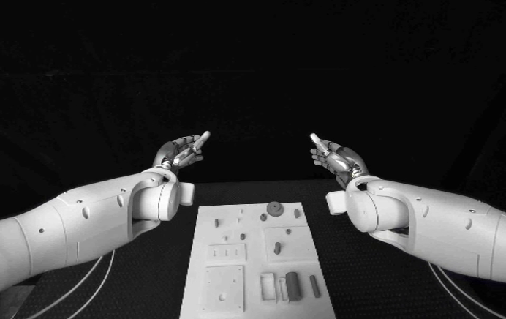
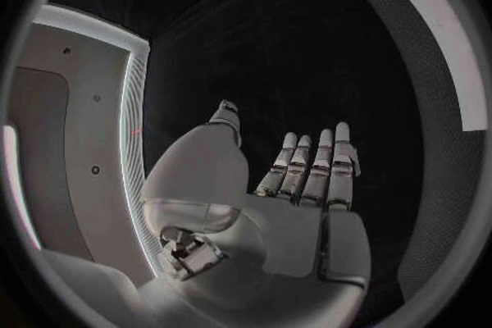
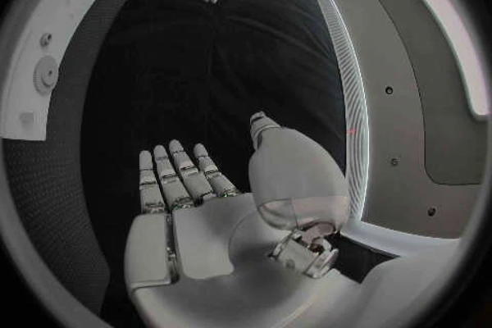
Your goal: Assemble the parts on the task board
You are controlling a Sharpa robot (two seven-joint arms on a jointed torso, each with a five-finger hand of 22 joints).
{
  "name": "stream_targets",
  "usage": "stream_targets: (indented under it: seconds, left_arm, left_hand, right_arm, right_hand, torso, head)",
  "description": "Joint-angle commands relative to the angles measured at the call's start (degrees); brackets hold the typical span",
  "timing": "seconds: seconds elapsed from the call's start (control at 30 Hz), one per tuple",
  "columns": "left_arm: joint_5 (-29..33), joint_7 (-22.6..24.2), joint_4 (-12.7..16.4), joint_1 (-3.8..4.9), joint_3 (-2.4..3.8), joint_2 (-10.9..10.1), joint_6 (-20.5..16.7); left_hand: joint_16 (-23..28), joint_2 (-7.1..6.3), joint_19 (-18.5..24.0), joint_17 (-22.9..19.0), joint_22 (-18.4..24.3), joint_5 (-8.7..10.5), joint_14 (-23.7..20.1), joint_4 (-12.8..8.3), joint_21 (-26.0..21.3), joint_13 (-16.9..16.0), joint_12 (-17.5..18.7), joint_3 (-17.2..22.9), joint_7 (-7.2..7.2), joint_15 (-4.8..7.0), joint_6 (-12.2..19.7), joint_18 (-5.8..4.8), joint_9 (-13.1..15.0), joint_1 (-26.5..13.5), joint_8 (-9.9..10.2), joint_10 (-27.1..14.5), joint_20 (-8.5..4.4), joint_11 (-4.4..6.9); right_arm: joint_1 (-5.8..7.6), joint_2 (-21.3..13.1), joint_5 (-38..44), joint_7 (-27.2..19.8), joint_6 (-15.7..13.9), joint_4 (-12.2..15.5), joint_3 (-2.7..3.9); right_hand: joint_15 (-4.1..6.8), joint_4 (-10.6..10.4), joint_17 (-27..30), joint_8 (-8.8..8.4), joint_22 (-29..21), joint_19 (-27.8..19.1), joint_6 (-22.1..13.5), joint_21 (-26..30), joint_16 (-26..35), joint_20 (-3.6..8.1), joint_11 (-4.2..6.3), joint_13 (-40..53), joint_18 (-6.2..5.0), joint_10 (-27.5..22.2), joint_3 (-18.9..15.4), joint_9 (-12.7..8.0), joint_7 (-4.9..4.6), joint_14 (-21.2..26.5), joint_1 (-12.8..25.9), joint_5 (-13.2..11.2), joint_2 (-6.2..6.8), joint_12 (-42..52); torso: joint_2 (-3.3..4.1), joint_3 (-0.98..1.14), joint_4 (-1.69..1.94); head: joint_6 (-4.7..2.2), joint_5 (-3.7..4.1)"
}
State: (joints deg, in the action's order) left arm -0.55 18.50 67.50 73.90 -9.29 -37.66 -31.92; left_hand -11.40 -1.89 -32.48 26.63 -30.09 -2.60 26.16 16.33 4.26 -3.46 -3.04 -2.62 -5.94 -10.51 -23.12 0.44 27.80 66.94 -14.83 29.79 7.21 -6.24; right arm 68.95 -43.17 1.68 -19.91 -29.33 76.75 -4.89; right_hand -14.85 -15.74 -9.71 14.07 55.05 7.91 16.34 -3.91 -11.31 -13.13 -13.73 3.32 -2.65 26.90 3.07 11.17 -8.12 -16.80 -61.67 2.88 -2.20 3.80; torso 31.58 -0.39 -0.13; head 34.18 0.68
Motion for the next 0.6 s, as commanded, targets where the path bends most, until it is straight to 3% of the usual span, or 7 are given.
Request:
stream_targets:
  seconds: [0.03, 0.17, 0.27, 0.4, 0.43, 0.47, 0.6]
  left_arm:
    - [-1.6, -6.7, -3.1, 1.74, -0.97, 1.1, 9.4]
    - [-1.8, -8.1, -5.1, 2.99, -1.79, 1.7, 11.1]
    - [-1.8, -8.6, -5.8, 3.40, -2.06, 1.9, 11.7]
    - [-1.8, -8.6, -5.8, 3.40, -2.06, 1.9, 11.7]
    - [-1.8, -8.6, -5.8, 3.40, -2.06, 1.9, 11.7]
    - [-4.6, -8.6, -4.4, 3.34, -2.48, 0.0, 14.8]
    - [-6.5, -9.5, -3.6, 3.34, -2.57, -0.7, 16.1]
  left_hand:
    - [-0.5, -0.01, -0.8, 0.6, -0.7, -0.28, 0.8, 0.6, 0.3, -0.1, -0.4, 0.0, -0.09, -0.31, -0.7, -0.44, 0.6, 1.6, -0.5, 0.9, 0.16, -0.06]
    - [-1.1, 0.03, -1.1, 0.8, -0.9, -0.28, 1.7, 0.6, 0.5, -0.3, -0.6, 0.2, -0.35, -0.63, -0.7, -0.44, 0.7, 1.8, -0.6, 1.9, -0.04, -0.23]
    - [-1.9, 0.00, -2.0, 1.1, -1.3, -0.29, 3.0, 0.5, 1.0, -0.8, -1.3, 0.4, -1.21, -0.87, -1.4, -0.44, 0.8, 2.8, -1.0, 5.7, -0.49, -0.97]
    - [-5.1, -0.34, -6.3, 2.3, -2.2, -0.44, 8.8, 0.2, 3.2, -1.4, -2.7, 1.3, -2.64, -0.85, -4.3, 0.67, 1.2, 7.6, -2.5, 9.4, -1.60, -2.30]
    - [-6.1, -1.18, -8.0, 2.7, -2.5, -0.47, 10.7, 0.5, 3.9, -1.6, -3.4, 2.6, -3.52, -0.67, -5.7, 1.32, 1.5, 9.3, -3.1, 11.0, -1.72, -3.01]
    - [-7.5, -1.38, -9.2, 3.3, -2.7, -0.46, 13.4, 0.3, 4.5, -2.1, -4.5, 3.8, -4.15, -0.63, -7.4, 1.88, 1.7, 10.7, -3.9, 13.4, -1.89, -3.55]
    - [-12.5, -1.50, -17.1, 5.9, -4.2, -0.81, 23.6, 0.0, 8.2, -4.1, -9.0, 8.2, -6.20, 2.26, -14.7, 4.22, 1.9, 18.0, -6.4, 23.2, -3.85, -4.04]
  right_arm:
    - [1.80, 0.4, 3.5, 7.7, 14.4, -2.9, -0.77]
    - [3.37, 0.7, 4.3, 10.1, 18.8, -5.3, -1.61]
    - [4.42, 0.9, 4.8, 11.8, 21.7, -6.9, -2.17]
    - [5.09, 1.0, 5.1, 12.9, 23.5, -7.9, -2.53]
    - [5.15, 1.0, 5.2, 13.0, 23.7, -8.0, -2.56]
    - [4.98, 3.0, 32.2, 11.9, 17.1, -12.1, -2.56]
    - [4.98, 3.4, 47.2, 14.0, 17.0, -12.8, -2.55]
  right_hand:
    - [-0.43, 1.2, -1.2, 1.79, 5.9, 1.6, 1.6, -1.1, -1.8, -0.53, -0.59, 0.4, -0.74, 2.9, -2.3, 1.4, -6.42, -1.9, -10.1, 0.4, -0.71, 0.8]
    - [-0.50, 2.8, -2.8, 3.43, 12.4, 4.2, 3.5, -2.1, -4.0, -0.37, -0.83, 0.8, -1.35, 6.7, -2.8, 2.6, -6.69, -4.8, -14.1, 0.4, 0.05, 1.8]
    - [-0.89, 3.7, -4.8, 6.37, 20.8, 8.8, 7.4, -3.2, -7.1, -0.07, -1.08, 1.0, -2.57, 9.3, -3.5, 4.6, -7.02, -9.5, -17.5, 0.4, 0.53, 2.8]
    - [-1.09, 5.1, -5.9, 8.09, 20.2, 13.4, 10.8, -3.8, -9.5, 0.33, -1.23, 1.5, -4.43, 13.8, -3.7, 5.5, -7.27, -14.1, -21.7, 0.5, 1.38, 4.7]
    - [-0.73, 5.5, -6.2, 8.57, 19.9, 14.8, 11.9, -3.9, -10.1, 0.36, -0.99, 1.6, -4.97, 15.2, -3.9, 5.7, -7.07, -15.3, -22.7, 0.4, 1.52, 5.2]
    - [-0.37, 5.8, -6.4, 8.97, 19.6, 16.1, 13.0, -3.9, -10.5, 0.36, -0.80, 1.7, -5.45, 16.5, -4.1, 5.9, -6.88, -16.4, -23.7, 0.5, 1.61, 5.6]
    - [1.01, 6.1, -7.0, 10.07, 18.2, 20.7, 16.9, -3.7, -11.9, 0.26, 0.70, 1.9, -7.13, 21.4, -1.2, 6.4, -6.40, -20.3, -27.8, 0.5, 2.59, 6.8]
  torso:
    - [0.00, 0.01, 0.00]
    - [0.00, 0.01, 0.00]
    - [0.00, 0.01, 0.00]
    - [0.00, 0.01, 0.00]
    - [0.00, 0.01, 0.00]
    - [0.02, -0.25, 0.04]
    - [0.12, -0.10, 0.13]
  head:
    - [0.01, -0.01]
    - [0.01, -0.01]
    - [0.01, -0.01]
    - [0.01, -0.01]
    - [0.01, -0.01]
    - [1.39, -0.56]
    - [1.61, -0.59]
